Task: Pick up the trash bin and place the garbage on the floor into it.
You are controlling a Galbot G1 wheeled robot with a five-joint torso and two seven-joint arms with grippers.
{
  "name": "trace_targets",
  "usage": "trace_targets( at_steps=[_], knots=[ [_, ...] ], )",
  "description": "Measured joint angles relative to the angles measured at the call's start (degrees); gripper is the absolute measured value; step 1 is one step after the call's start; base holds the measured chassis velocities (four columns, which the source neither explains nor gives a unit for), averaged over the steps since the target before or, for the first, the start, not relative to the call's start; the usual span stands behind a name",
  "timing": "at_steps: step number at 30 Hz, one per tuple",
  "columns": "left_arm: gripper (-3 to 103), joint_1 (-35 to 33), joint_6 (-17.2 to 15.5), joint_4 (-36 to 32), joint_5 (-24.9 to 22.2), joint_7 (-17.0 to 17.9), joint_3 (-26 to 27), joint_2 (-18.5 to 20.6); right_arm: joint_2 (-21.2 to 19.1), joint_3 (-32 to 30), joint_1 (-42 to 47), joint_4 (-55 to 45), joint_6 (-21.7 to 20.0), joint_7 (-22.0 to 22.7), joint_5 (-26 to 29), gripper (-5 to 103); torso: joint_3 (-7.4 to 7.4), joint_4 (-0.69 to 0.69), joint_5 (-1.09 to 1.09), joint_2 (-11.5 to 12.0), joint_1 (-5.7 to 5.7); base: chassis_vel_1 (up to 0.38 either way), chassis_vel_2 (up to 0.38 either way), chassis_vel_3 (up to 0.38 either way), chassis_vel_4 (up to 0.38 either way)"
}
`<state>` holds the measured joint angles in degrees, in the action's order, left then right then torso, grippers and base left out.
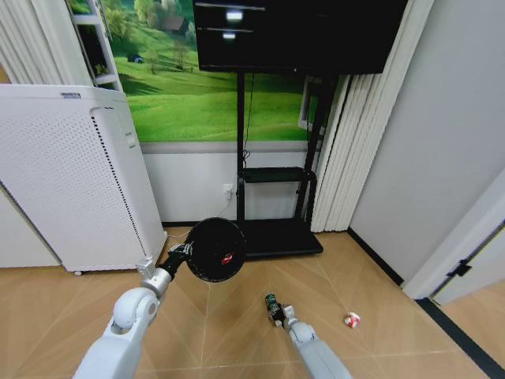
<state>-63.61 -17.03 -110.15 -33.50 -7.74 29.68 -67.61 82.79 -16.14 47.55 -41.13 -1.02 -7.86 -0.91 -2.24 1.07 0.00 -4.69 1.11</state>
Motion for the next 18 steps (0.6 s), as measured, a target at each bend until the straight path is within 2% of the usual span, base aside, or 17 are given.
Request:
trace_targets(
  at_steps=[5,7,9,15,18],
  knots=[
    [4,0.0,0.0,1.1,-0.1,-0.1,0.4,0.3,-0.8,-1.5,2.2,-5.0,-0.5,1.7,2.5,28,0.00,-0.01,0.00,0.0,0.00,0.000,0.000,0.000,0.000],
    [4,0.1,0.0,1.9,-0.2,-0.2,1.0,0.3,-2.1,-3.0,4.3,-10.0,-1.4,2.2,5.0,23,0.00,-0.01,0.01,0.0,0.00,0.000,0.000,0.000,0.000],
    [4,0.6,0.1,3.6,-0.3,-0.7,1.3,0.1,-3.8,-5.1,7.0,-15.8,-2.7,3.2,8.5,22,0.00,0.00,-0.01,0.0,0.00,0.000,0.000,0.000,0.000],
    [4,2.9,0.5,7.4,-0.4,-0.9,0.6,-0.5,-5.3,-10.9,9.2,-22.1,-3.7,4.5,11.3,22,0.00,0.02,0.00,0.0,0.00,0.000,0.000,0.000,0.000],
    [4,5.0,0.8,12.0,-0.4,-0.9,-0.3,-1.1,-6.0,-16.0,9.5,-26.0,-4.5,6.4,13.9,22,0.00,0.00,0.01,0.0,0.00,0.000,0.000,0.000,0.000]
  ],
)
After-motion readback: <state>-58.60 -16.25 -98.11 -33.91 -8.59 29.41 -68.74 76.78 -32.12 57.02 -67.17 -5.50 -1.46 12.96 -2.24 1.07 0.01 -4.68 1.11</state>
